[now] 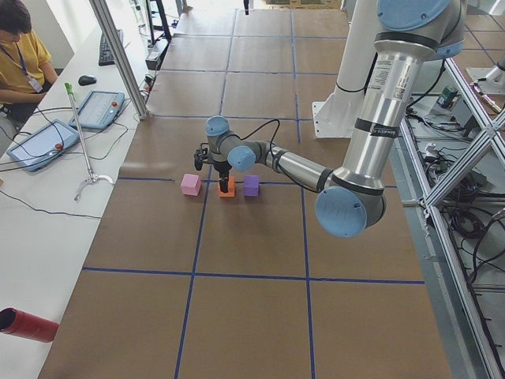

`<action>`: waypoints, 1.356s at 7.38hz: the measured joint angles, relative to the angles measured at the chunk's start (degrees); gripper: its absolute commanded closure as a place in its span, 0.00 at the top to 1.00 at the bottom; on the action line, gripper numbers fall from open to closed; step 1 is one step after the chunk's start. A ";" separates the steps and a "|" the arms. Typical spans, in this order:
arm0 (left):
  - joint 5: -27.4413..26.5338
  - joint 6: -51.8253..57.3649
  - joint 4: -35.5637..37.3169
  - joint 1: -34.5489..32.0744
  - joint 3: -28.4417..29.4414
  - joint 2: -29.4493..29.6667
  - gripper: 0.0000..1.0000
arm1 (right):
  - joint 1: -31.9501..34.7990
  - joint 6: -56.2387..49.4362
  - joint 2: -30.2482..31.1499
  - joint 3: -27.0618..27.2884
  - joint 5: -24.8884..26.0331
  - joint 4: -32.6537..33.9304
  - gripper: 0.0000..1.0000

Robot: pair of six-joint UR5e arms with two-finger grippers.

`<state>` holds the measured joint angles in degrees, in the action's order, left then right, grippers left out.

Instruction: Arrange blocks in a line

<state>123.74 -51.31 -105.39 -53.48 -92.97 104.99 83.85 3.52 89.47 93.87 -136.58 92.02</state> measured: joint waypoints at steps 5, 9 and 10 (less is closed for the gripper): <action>1.14 35.37 8.54 -21.92 -2.45 -6.67 1.00 | 0.00 0.00 0.00 0.04 0.00 0.00 1.00; 2.37 58.14 10.10 -35.31 -0.16 -16.22 1.00 | 0.00 0.00 0.00 0.06 0.00 0.00 1.00; 2.78 57.21 11.26 -35.99 -0.02 -16.06 1.00 | 0.00 0.00 0.00 0.04 0.00 0.00 1.00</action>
<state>126.52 5.90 -94.13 -89.47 -92.99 88.93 83.85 3.52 89.47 93.91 -136.58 92.02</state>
